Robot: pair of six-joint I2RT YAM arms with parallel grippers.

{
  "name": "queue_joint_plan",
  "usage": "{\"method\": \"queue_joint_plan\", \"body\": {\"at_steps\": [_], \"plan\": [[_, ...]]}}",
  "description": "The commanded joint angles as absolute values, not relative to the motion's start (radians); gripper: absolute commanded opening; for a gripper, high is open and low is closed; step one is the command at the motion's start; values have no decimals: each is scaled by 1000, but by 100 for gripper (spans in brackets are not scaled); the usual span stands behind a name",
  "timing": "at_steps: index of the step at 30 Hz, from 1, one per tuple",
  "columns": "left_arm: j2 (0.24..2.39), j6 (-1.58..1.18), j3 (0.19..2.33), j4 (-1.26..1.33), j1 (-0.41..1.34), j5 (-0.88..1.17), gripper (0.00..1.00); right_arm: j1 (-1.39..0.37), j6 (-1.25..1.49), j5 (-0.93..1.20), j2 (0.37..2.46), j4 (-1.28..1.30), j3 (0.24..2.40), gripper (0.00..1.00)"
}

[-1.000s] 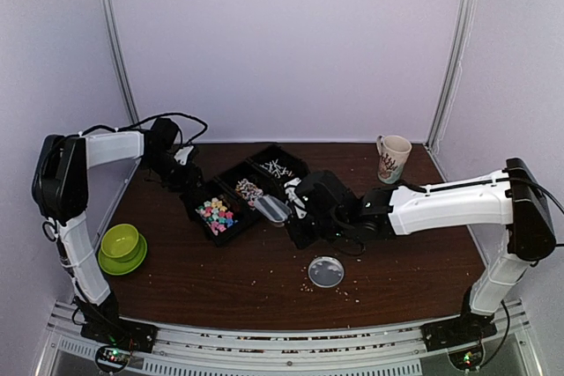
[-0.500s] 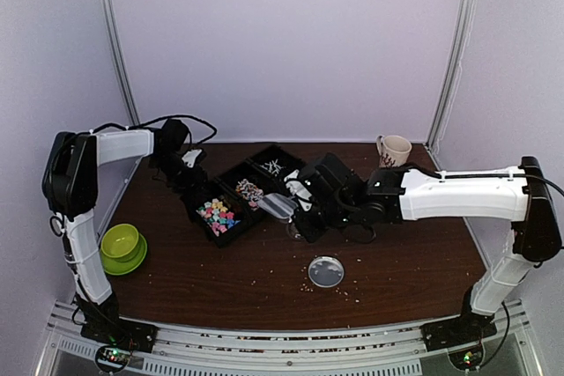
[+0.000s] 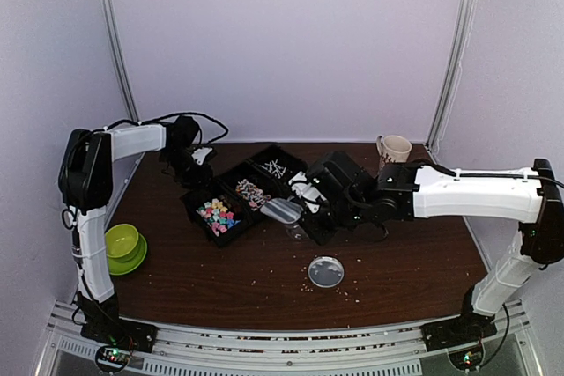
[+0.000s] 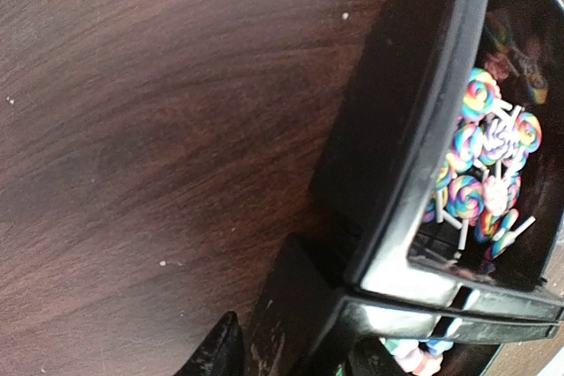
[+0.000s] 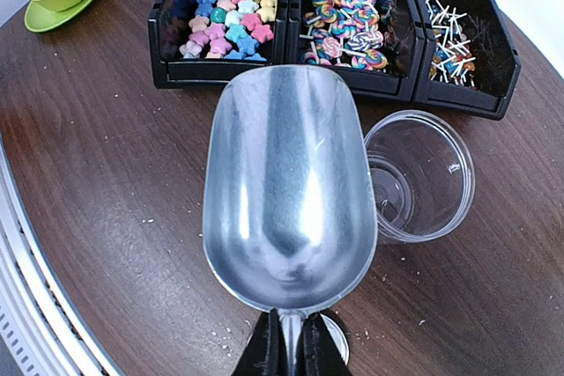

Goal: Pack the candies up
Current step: Move the plate to the center of the board, then pick up the plate from the center of the board.

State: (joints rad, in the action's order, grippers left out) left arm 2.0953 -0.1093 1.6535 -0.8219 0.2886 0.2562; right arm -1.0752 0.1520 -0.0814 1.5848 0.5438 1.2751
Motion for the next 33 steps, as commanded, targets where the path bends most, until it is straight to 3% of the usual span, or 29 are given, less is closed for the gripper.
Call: {"method": "queue_joint_plan", "body": {"at_steps": [1, 7, 25, 33], "plan": [[2107, -75, 1686, -848, 292, 241, 37, -1071, 139, -68, 1535, 545, 1264, 0], [2117, -58, 1694, -866, 292, 234, 28, -1071, 122, -60, 1529, 580, 1281, 0], [2168, -38, 1743, -916, 292, 236, 27, -1071, 104, -40, 1498, 610, 1287, 0], [2176, -37, 1745, -919, 292, 247, 17, -1071, 102, -35, 1504, 611, 1287, 0]]}}
